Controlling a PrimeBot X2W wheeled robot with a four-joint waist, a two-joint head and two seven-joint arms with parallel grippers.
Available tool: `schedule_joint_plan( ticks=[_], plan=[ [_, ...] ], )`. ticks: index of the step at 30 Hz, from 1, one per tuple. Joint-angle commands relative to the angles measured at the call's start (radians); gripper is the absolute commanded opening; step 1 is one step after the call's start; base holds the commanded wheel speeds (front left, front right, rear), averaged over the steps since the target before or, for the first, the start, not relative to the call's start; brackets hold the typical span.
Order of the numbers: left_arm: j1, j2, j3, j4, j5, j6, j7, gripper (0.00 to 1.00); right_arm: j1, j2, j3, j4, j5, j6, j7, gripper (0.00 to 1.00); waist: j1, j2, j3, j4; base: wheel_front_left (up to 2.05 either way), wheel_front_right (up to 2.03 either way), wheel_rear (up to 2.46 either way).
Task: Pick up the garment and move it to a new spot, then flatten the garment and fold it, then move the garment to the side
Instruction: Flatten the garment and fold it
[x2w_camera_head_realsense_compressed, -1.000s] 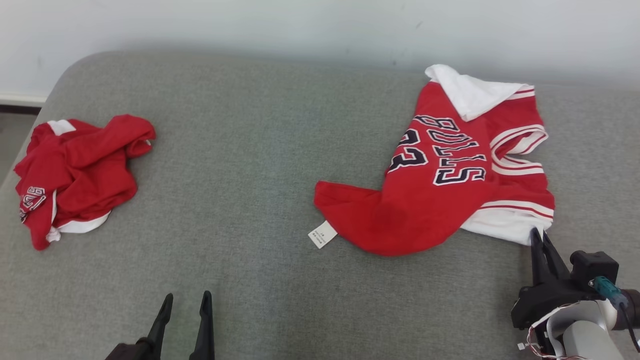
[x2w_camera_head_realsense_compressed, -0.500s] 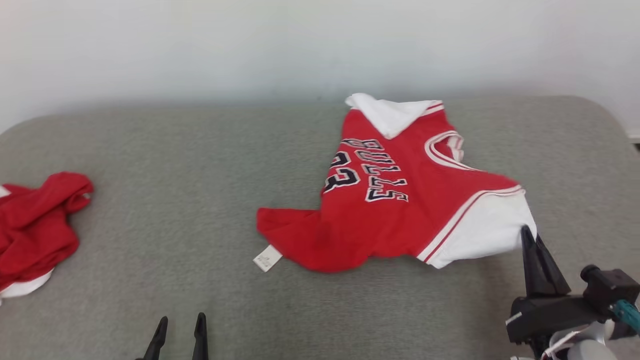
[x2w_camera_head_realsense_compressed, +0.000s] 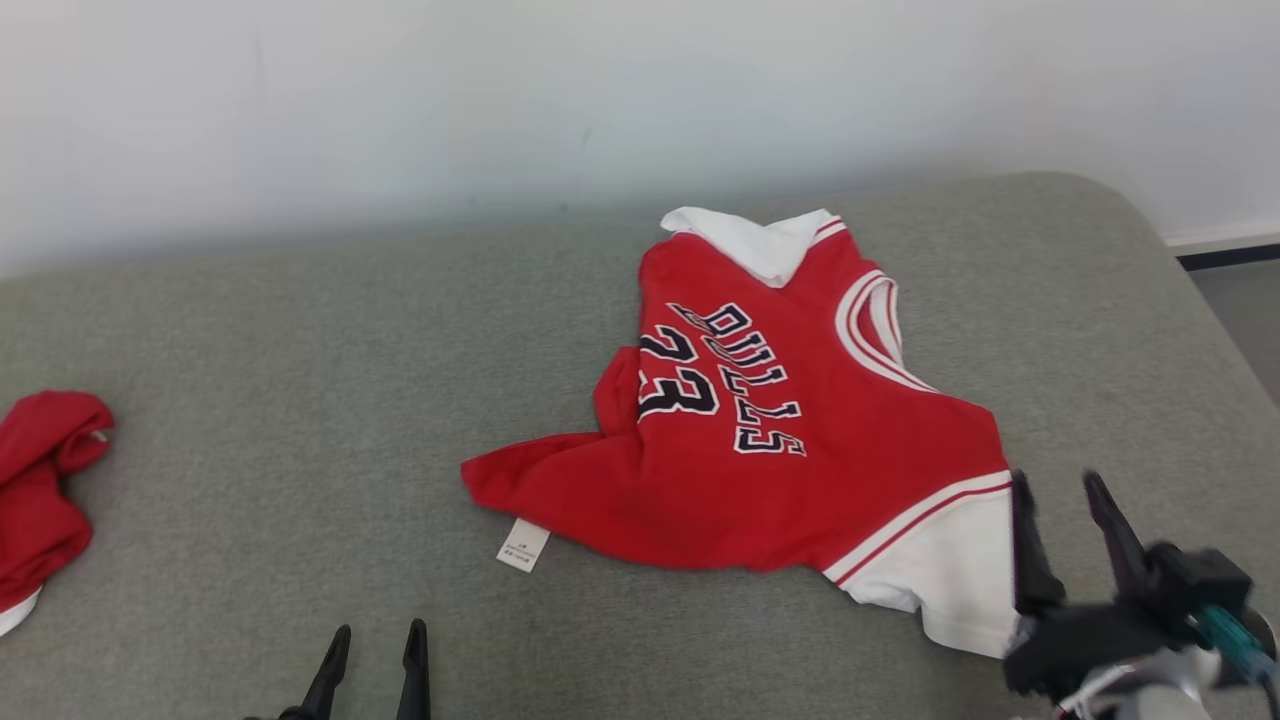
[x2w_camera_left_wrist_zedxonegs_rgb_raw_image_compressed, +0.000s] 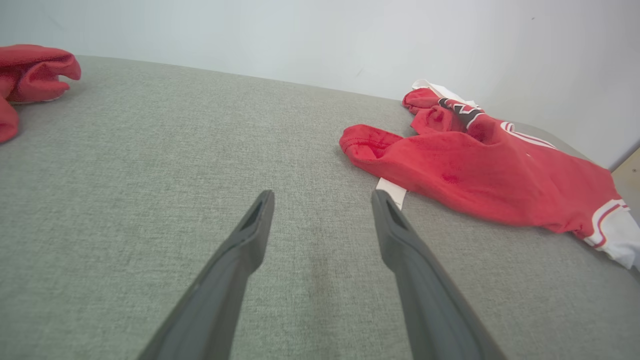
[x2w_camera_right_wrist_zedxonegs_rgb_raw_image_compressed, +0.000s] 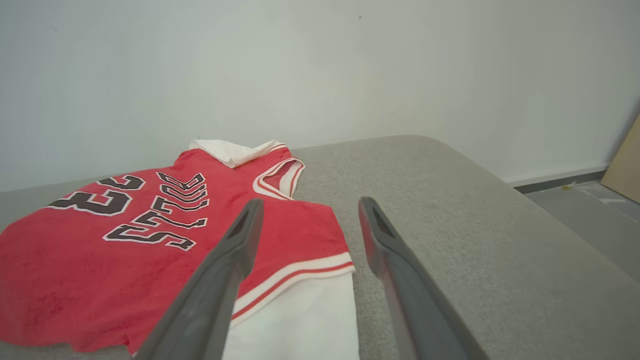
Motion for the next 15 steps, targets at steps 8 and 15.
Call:
schedule_joint_plan(
  ticks=[8, 15],
  plan=[
    [-0.035, 0.001, -0.004, 0.006, 0.014, 0.001, -0.003, 1.0, -0.108, 0.074, 0.015, -0.014, -0.115, -0.002, -0.02, 1.0, 0.0, 0.0, 0.043, 0.081, 0.0, 0.0, 0.0],
    [-0.076, 0.001, -0.035, -0.018, 0.022, 0.001, -0.003, 1.0, -0.082, 0.093, 0.033, -0.017, -0.128, -0.002, -0.02, 1.0, 0.0, 0.0, 0.069, 0.097, 0.0, 0.0, 0.0]
  ],
)
